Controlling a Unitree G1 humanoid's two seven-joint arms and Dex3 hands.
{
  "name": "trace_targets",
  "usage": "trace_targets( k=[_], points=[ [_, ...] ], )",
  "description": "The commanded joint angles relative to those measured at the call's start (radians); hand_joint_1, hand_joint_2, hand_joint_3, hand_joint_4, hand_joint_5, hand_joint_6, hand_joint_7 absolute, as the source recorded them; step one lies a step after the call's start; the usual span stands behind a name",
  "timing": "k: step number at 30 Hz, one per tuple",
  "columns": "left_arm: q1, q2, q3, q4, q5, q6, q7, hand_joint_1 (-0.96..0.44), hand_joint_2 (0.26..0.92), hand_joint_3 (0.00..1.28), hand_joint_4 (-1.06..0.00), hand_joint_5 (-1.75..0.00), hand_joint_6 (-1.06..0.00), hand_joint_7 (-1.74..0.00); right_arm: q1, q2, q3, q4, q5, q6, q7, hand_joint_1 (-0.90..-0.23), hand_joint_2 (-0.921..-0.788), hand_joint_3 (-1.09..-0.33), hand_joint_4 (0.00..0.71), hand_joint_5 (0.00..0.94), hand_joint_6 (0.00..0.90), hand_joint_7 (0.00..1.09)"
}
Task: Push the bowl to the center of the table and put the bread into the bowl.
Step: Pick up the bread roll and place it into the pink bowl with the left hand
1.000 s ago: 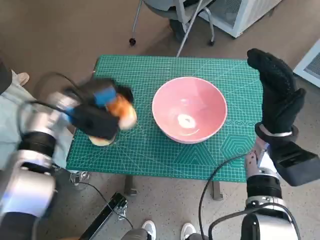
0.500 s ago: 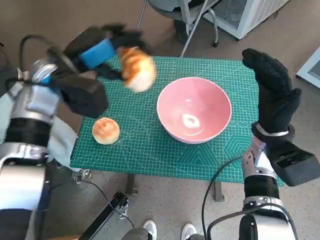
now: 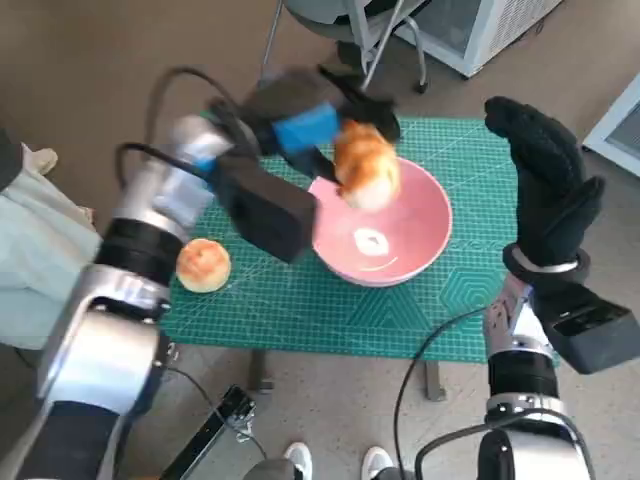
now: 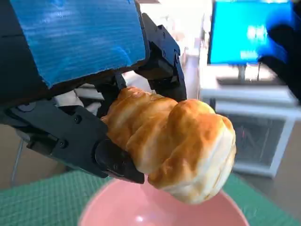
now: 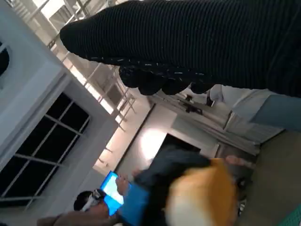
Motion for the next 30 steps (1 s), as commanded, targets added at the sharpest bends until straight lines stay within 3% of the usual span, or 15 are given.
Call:
trace_targets(
  k=[1, 4, 5, 6, 7, 10, 13, 18, 23, 26, 30],
  points=[
    [-0.025, -0.051, -0.043, 0.064, 0.046, 0.045, 0.033, 0.0, 0.92, 0.05, -0.64, -1.13, -0.73, -1.16, 0.026, 0.006, 0.004, 0.001, 0.01, 0.004, 0.012, -0.547, -0.921, -0.704, 0.357, 0.004, 0.046, 0.77],
    [-0.011, -0.089, -0.052, 0.101, 0.049, 0.095, 0.015, 0.0, 0.918, 0.06, -0.64, -1.18, -0.71, -1.13, 0.033, 0.004, 0.005, -0.004, 0.013, 0.005, 0.014, -0.554, -0.921, -0.704, 0.357, 0.003, 0.047, 0.77],
    [-0.002, -0.105, -0.047, 0.117, 0.038, 0.132, -0.02, 0.0, 0.919, 0.08, -0.62, -1.22, -0.67, -1.15, 0.037, 0.002, 0.004, -0.006, 0.014, 0.005, 0.015, -0.554, -0.921, -0.704, 0.357, 0.003, 0.047, 0.77],
    [0.004, -0.116, -0.044, 0.128, 0.03, 0.158, -0.045, -0.02, 0.903, 0.11, -0.51, -1.14, -0.52, -1.12, 0.04, 0.001, 0.004, -0.008, 0.014, 0.006, 0.015, -0.554, -0.921, -0.704, 0.357, 0.003, 0.047, 0.77],
    [0.01, -0.125, -0.036, 0.137, 0.014, 0.184, -0.084, -0.06, 0.884, 0.12, -0.4, -0.93, -0.39, -0.99, 0.042, -0.001, 0.004, -0.011, 0.015, 0.007, 0.016, -0.553, -0.921, -0.705, 0.357, 0.003, 0.046, 0.77],
    [0.019, -0.134, -0.018, 0.143, -0.018, 0.222, -0.165, -0.1, 0.832, 0.09, -0.14, -0.4, -0.13, -0.67, 0.048, -0.005, 0.002, -0.017, 0.017, 0.01, 0.016, -0.551, -0.921, -0.708, 0.358, 0.003, 0.045, 0.77],
    [0.023, -0.127, 0.004, 0.13, -0.049, 0.242, -0.238, -0.11, 0.802, 0.07, -0.05, -0.14, -0.04, -0.52, 0.052, -0.01, 0.001, -0.023, 0.022, 0.018, 0.017, -0.55, -0.921, -0.711, 0.357, 0.003, 0.042, 0.77],
    [0.029, -0.104, 0.02, 0.094, -0.068, 0.242, -0.274, -0.12, 0.777, 0.05, -0.01, -0.02, -0.01, -0.46, 0.055, -0.013, 0.0, -0.036, 0.026, 0.03, 0.013, -0.551, -0.921, -0.715, 0.356, 0.002, 0.036, 0.78],
    [0.067, -0.041, 0.06, 0.026, -0.104, 0.158, -0.263, -0.17, 0.775, 0.04, 0.0, 0.0, 0.0, -0.45, 0.059, -0.005, 0.005, -0.057, 0.018, 0.04, -0.001, -0.557, -0.921, -0.717, 0.355, 0.001, 0.018, 0.81],
    [0.097, 0.007, 0.094, -0.024, -0.143, 0.105, -0.272, -0.21, 0.779, 0.04, -0.02, -0.01, 0.0, -0.46, 0.061, 0.0, 0.006, -0.06, 0.012, 0.042, -0.007, -0.56, -0.921, -0.716, 0.355, 0.001, 0.014, 0.82],
    [0.168, 0.107, 0.17, -0.147, -0.249, 0.053, -0.352, -0.2, 0.79, 0.02, -0.09, -0.02, -0.06, -0.43, 0.061, 0.004, 0.008, -0.058, 0.016, 0.043, -0.004, -0.562, -0.921, -0.714, 0.356, 0.002, 0.014, 0.82]
  ],
)
